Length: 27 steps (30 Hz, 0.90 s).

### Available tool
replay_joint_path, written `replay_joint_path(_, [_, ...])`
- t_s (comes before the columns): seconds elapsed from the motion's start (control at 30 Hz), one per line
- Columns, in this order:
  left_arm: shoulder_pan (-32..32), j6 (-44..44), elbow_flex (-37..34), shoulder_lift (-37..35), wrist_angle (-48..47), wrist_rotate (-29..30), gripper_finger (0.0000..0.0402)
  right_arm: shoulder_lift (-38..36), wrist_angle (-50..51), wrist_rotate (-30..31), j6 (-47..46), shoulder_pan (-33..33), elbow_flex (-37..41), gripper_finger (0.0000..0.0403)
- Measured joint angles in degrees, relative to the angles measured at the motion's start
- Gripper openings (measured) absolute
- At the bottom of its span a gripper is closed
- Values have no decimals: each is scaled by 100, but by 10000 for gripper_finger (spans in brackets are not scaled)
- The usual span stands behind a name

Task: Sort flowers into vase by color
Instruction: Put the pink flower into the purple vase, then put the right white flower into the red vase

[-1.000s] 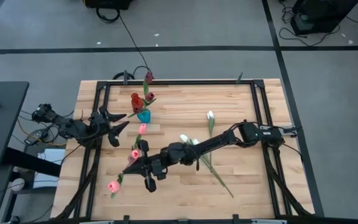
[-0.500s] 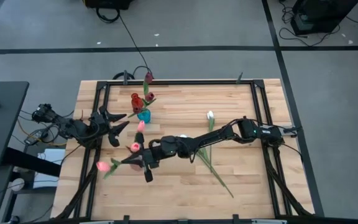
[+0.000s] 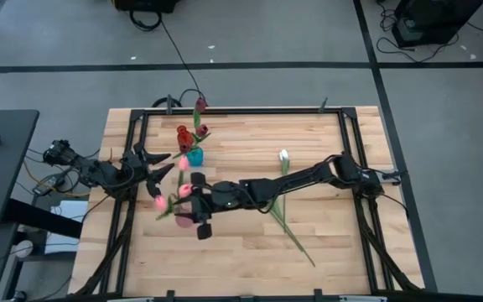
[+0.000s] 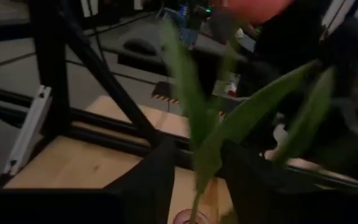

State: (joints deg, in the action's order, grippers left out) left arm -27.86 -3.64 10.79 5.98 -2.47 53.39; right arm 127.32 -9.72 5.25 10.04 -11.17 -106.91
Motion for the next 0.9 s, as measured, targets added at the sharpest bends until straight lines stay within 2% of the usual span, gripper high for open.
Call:
replay_joint_path(0.2, [0, -2, 0, 0, 1, -2, 182, -70, 201, -14, 46, -176, 7, 154])
replay_joint_path(0.3, [0, -2, 0, 0, -5, 0, 182, -297, 739, -22, -78, -277, 9, 153])
replay_joint_path(0.53, [0, 22, 0, 0, -12, 0, 182, -904, 2535, 131, -920, -485, -1, 153])
replay_joint_path(0.7, [0, 13, 0, 0, -10, -1, 182, -1050, 4114, 489, -1518, -532, 0, 153])
replay_joint_path(0.83, [0, 9, 0, 0, -8, -2, 182, -1049, 5293, 529, -2073, -494, 18, 152])
replay_joint_path(0.9, [0, 4, 0, 0, -9, -2, 182, -1050, 5578, 507, -2340, -451, 117, 151])
